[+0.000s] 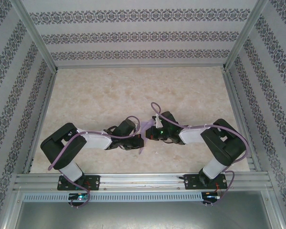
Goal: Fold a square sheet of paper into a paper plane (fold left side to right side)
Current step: Fold the wing for the fifth time at the center of the table.
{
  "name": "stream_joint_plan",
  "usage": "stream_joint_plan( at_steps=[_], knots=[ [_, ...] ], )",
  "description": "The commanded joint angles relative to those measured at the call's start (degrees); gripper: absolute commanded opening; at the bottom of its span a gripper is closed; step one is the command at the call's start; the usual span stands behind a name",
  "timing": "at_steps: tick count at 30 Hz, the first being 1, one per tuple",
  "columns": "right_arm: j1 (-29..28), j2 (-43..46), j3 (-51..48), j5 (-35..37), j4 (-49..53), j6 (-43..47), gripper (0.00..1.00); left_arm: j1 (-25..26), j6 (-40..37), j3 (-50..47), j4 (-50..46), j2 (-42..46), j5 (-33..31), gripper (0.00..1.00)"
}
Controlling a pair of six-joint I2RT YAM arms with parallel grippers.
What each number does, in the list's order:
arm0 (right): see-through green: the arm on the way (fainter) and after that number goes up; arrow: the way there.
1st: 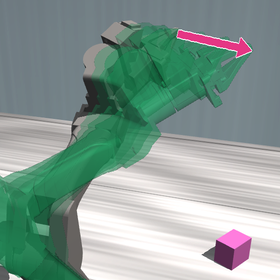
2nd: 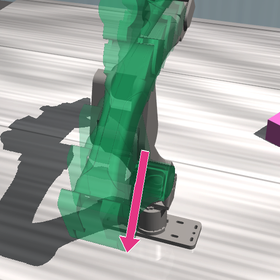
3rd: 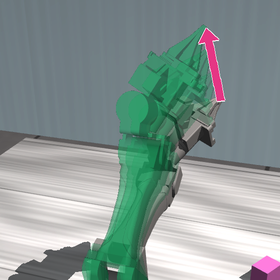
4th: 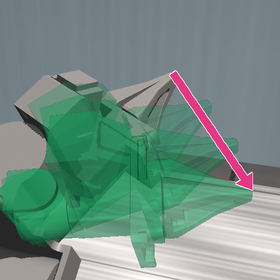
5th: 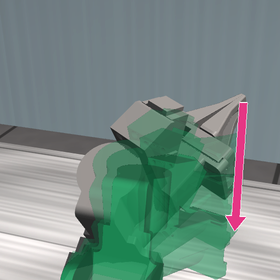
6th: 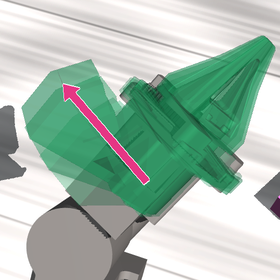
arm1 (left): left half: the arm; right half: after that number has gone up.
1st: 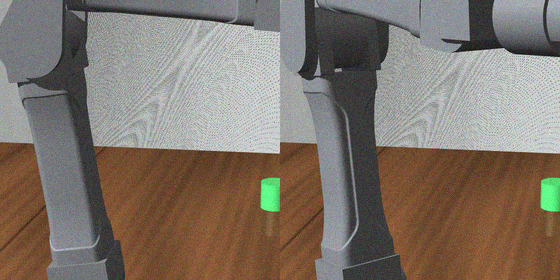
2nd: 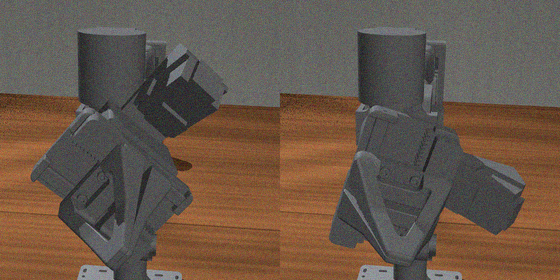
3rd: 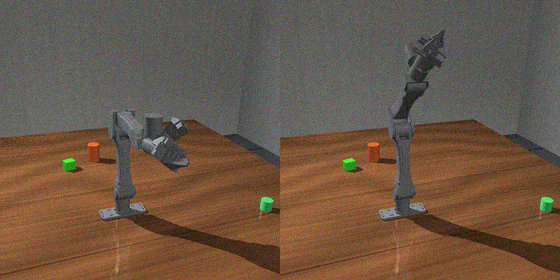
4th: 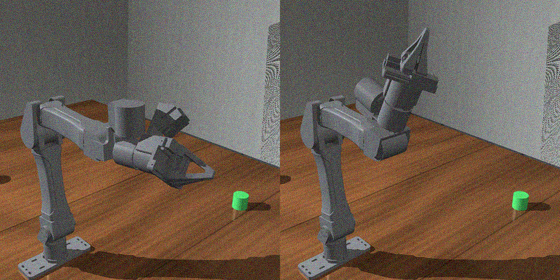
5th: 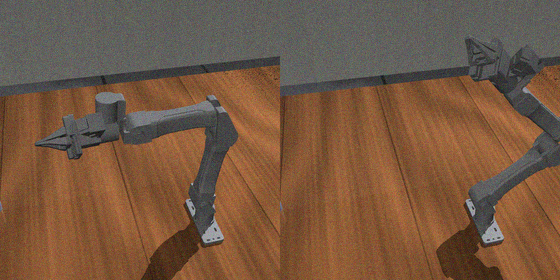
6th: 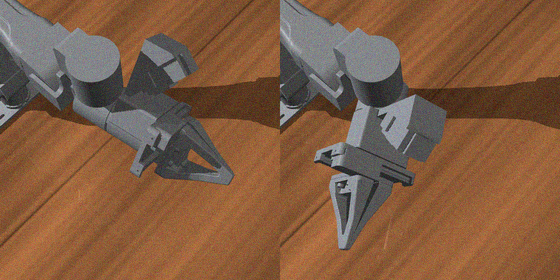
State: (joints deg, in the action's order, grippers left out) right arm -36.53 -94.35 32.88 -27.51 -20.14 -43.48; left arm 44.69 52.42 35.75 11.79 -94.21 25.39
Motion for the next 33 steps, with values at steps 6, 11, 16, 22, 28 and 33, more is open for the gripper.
stream_joint_plan(
  at_steps=[6,11,16,22,28,33],
  knots=[
    [0.5,-3.1,3.0,1.8,-0.4,2.0,0.00,0.6,-2.2,-2.1,-10.7,-1.8,-5.2,0.00],
    [2.3,-4.4,3.2,2.4,0.5,3.0,0.00,0.6,-2.2,-2.2,-10.9,-2.0,-5.6,0.00],
    [3.5,-5.0,3.9,3.1,2.3,4.3,0.00,0.6,-2.1,-2.5,-11.2,-1.9,-6.0,0.00],
    [5.6,-5.7,4.7,2.7,3.6,5.2,0.00,0.6,-1.9,-2.8,-11.4,-2.1,-6.6,0.00],
    [8.0,-6.4,6.3,2.3,5.2,6.4,0.00,0.6,-1.8,-3.3,-11.0,-2.0,-6.5,0.00],
    [10.5,-7.4,7.7,2.3,6.6,7.3,0.00,0.6,-1.6,-3.5,-10.9,-1.9,-6.7,0.00]
  ],
)
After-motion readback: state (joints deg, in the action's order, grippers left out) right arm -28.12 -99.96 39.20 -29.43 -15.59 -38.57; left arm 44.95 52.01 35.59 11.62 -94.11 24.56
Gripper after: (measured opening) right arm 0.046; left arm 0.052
